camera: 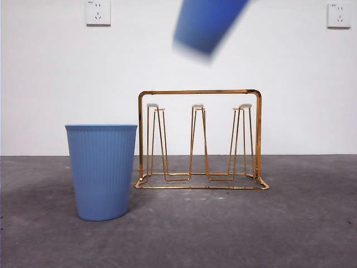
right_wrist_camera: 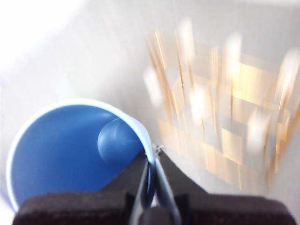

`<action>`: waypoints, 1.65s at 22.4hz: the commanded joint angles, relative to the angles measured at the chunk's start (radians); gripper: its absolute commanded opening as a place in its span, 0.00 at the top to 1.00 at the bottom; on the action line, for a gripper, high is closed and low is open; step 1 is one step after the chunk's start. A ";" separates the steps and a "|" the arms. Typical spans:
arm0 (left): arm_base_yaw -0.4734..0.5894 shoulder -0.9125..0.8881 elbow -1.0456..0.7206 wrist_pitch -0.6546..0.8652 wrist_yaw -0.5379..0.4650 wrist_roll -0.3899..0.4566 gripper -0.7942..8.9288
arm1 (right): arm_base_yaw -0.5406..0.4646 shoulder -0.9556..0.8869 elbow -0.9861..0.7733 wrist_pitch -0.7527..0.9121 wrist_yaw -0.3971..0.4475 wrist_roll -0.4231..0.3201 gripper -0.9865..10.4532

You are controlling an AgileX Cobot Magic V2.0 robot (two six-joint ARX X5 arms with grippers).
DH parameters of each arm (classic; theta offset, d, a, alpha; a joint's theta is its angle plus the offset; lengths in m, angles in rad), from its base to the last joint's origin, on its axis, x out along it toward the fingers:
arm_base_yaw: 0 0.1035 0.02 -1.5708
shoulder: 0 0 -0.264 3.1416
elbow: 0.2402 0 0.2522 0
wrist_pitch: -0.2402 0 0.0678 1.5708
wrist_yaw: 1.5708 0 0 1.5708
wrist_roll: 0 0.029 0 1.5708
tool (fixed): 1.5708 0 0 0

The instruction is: Pick up cup 1,put cup 1 in the cup rack,pick up cup 2,put cup 2 in the cup rack

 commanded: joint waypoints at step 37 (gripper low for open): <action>-0.463 0.401 0.004 1.234 -0.743 -0.574 0.24 | 0.002 -0.098 0.042 0.483 -0.128 0.013 0.93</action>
